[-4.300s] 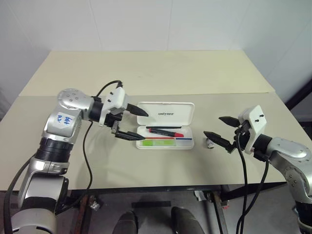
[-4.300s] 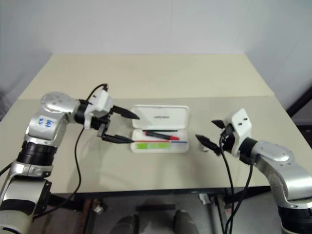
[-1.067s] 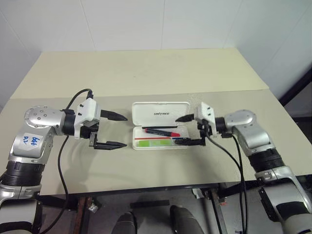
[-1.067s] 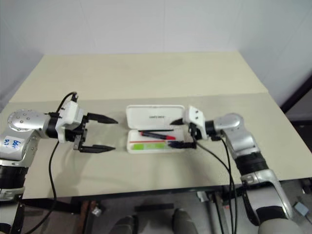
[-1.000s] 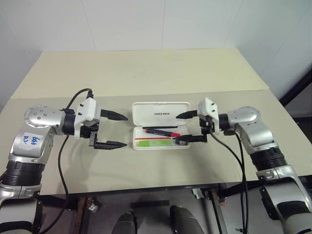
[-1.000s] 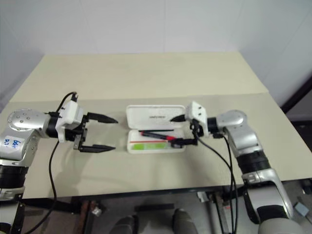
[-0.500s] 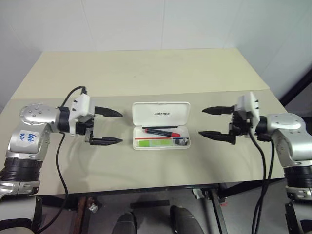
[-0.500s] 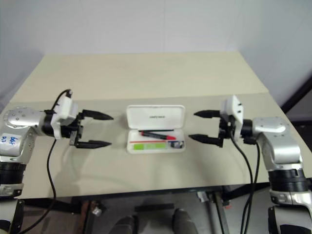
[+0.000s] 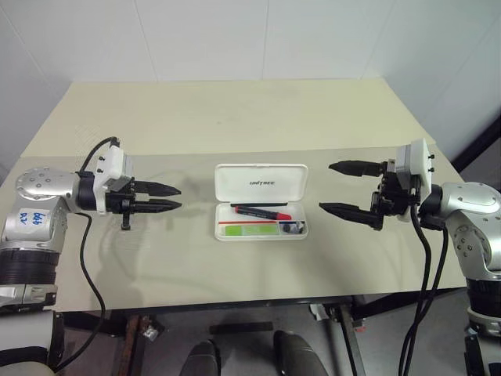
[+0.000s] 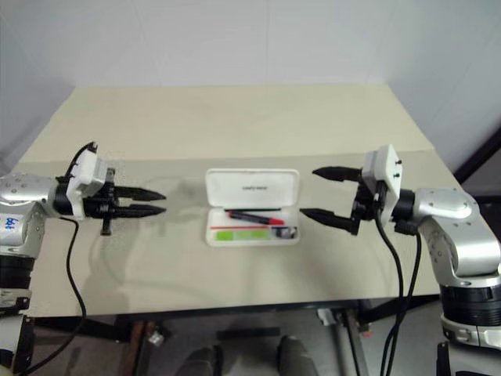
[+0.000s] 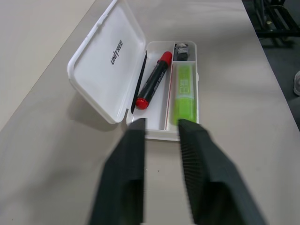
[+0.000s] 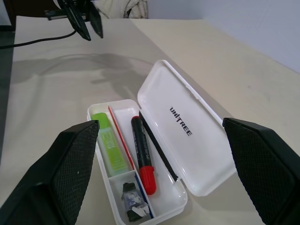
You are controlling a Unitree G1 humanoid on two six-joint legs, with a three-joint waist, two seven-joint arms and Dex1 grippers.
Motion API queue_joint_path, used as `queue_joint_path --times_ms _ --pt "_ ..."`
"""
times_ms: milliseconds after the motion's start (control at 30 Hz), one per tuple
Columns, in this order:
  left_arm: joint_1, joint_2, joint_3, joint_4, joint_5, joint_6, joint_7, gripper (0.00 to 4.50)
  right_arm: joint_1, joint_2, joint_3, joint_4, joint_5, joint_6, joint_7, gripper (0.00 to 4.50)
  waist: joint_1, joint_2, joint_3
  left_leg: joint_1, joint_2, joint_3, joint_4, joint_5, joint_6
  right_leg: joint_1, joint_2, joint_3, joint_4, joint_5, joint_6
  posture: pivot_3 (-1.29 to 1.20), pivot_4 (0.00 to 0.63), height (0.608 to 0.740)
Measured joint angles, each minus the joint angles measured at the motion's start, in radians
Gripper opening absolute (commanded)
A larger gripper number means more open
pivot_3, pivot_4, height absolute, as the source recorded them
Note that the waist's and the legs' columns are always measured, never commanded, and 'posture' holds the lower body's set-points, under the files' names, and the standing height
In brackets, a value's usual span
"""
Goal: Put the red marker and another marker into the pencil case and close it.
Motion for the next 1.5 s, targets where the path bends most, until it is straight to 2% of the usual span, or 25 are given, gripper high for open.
queue_joint_path --times_ms 100,233,567,800,967,1133,1333,1500 --pt "-0.013 -0.012 -0.001 0.025 0.007 -0.011 0.014 0.01 0.000 0.000 0.000 0.001 0.000 0.000 -0.008 4.50 0.000 0.000 0.000 0.000 0.000 0.000 0.000 0.000 0.000 0.000 0.000 0.000 0.000 0.000 0.000 0.00 0.150 0.740" --pt "-0.071 -0.102 -0.011 0.130 0.065 -0.030 0.148 0.01 0.001 0.000 0.000 0.009 -0.001 -0.007 -0.017 4.50 0.006 0.000 0.000 0.000 0.000 0.000 0.001 0.000 0.000 0.000 0.000 0.000 0.001 0.001 0.001 0.00 0.150 0.740" --pt "-0.188 -0.279 -0.095 0.353 0.221 -0.121 0.339 0.01 0.009 0.001 0.000 0.012 -0.003 -0.029 -0.054 4.50 0.023 0.000 0.000 -0.001 0.000 0.000 0.002 0.000 0.000 0.000 0.000 0.000 0.000 0.001 0.002 0.00 0.150 0.740" --pt "-0.285 -0.345 -0.120 0.539 0.313 -0.172 0.443 0.01 0.023 0.006 -0.001 -0.004 -0.004 -0.040 -0.088 4.50 0.020 0.000 0.000 -0.001 -0.001 0.000 0.001 0.000 0.000 0.000 0.000 0.000 0.000 0.001 0.002 0.00 0.150 0.740" --pt "-0.307 -0.387 -0.114 0.577 0.312 -0.237 0.437 0.01 0.045 0.017 -0.001 -0.017 -0.002 -0.040 -0.110 4.50 0.022 0.000 0.000 -0.001 -0.001 0.000 0.001 0.000 0.000 0.000 0.000 0.000 0.000 0.001 0.002 0.00 0.150 0.740" --pt "-0.307 -0.422 -0.084 0.569 0.268 -0.306 0.361 0.01 0.056 0.021 0.000 -0.041 -0.001 -0.040 -0.128 4.50 0.022 0.000 0.000 -0.001 -0.001 0.000 0.001 0.000 0.000 0.000 0.000 0.000 -0.001 0.001 0.003 0.00 0.150 0.740" --pt "-0.269 -0.428 -0.074 0.457 0.211 -0.321 0.241 0.01 0.073 0.021 0.000 -0.055 0.000 -0.039 -0.143 4.50 0.021 0.000 0.000 -0.001 -0.001 0.000 0.001 0.000 0.000 0.000 0.000 0.001 -0.001 0.001 0.003 0.00 0.150 0.740" --pt "-0.190 -0.427 -0.122 0.360 0.204 -0.316 0.138 0.01 0.078 0.022 0.000 -0.056 0.001 -0.036 -0.149 4.50 0.022 0.000 0.000 -0.001 -0.001 0.000 0.001 0.000 0.000 0.000 0.000 0.001 0.000 0.001 0.002 0.00 0.150 0.740"
